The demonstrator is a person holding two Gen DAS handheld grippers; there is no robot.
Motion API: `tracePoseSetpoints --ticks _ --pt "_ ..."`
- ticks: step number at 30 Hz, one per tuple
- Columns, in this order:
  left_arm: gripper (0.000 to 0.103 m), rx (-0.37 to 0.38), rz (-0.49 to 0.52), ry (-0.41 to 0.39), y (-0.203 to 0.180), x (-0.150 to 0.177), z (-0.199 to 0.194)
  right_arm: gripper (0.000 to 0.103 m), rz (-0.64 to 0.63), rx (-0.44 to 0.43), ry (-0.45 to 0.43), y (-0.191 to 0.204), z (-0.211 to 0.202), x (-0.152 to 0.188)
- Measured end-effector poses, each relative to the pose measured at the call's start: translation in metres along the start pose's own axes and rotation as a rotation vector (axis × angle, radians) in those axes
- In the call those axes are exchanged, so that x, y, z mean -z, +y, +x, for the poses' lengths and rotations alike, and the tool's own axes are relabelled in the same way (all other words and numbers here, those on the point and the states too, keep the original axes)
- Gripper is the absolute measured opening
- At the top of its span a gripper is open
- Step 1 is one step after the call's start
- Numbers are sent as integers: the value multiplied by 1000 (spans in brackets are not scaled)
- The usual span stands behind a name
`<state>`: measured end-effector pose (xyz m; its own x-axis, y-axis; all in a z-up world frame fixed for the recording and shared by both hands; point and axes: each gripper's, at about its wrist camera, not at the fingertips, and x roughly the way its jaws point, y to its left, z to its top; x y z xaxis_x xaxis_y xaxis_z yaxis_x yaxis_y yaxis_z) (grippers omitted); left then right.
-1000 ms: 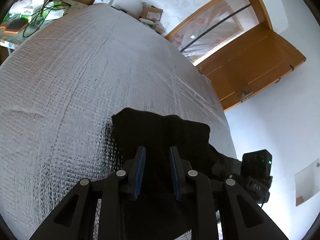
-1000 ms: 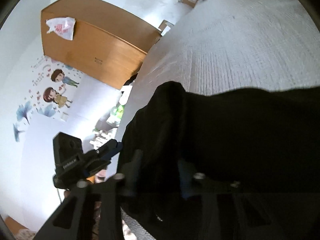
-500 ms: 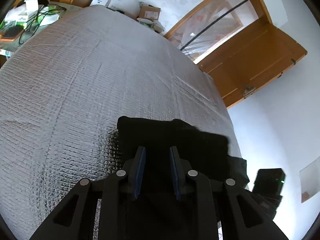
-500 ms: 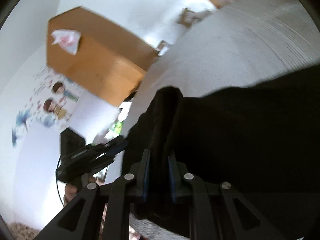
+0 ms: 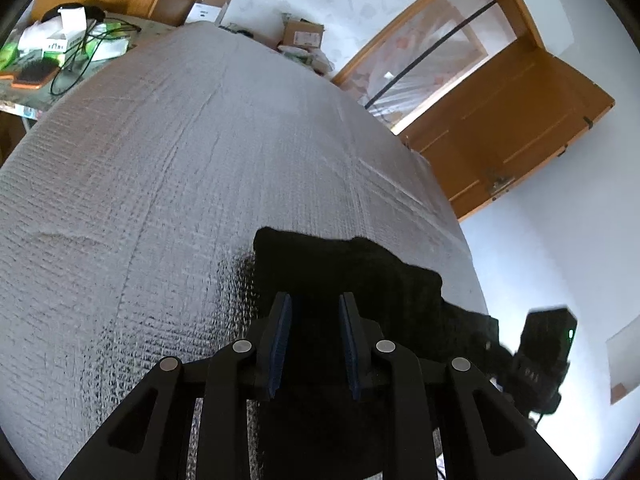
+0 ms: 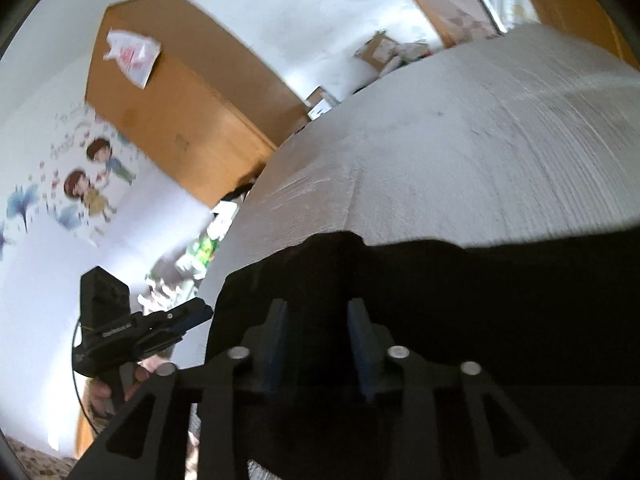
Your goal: Fold clothes
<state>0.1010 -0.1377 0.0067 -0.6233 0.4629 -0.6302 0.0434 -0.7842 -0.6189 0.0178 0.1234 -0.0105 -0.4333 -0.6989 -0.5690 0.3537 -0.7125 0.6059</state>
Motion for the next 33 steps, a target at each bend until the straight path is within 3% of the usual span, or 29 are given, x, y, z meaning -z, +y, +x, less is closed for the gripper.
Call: tracePoseSetpoints --ticks 9,10,11,15,22,28,33 --pt "24 3 -31 35 10 8 3 40 18 39 66 0 38 -5" --pt "24 3 -26 40 9 10 2 35 22 31 61 -1 38 -5" --pt "24 3 -20 46 8 12 2 15 27 21 54 -1 38 -5" --pt "25 -38 16 69 3 20 5 10 47 -15 15 -2 30 -6" --pt "25 -128 87 112 -5 33 12 10 28 41 -93 11 2 4" --pt "25 -129 92 117 -4 35 12 17 79 141 -42 -5 18 12" --pt "25 -120 88 118 -3 35 11 19 -94 309 -52 19 13 6"
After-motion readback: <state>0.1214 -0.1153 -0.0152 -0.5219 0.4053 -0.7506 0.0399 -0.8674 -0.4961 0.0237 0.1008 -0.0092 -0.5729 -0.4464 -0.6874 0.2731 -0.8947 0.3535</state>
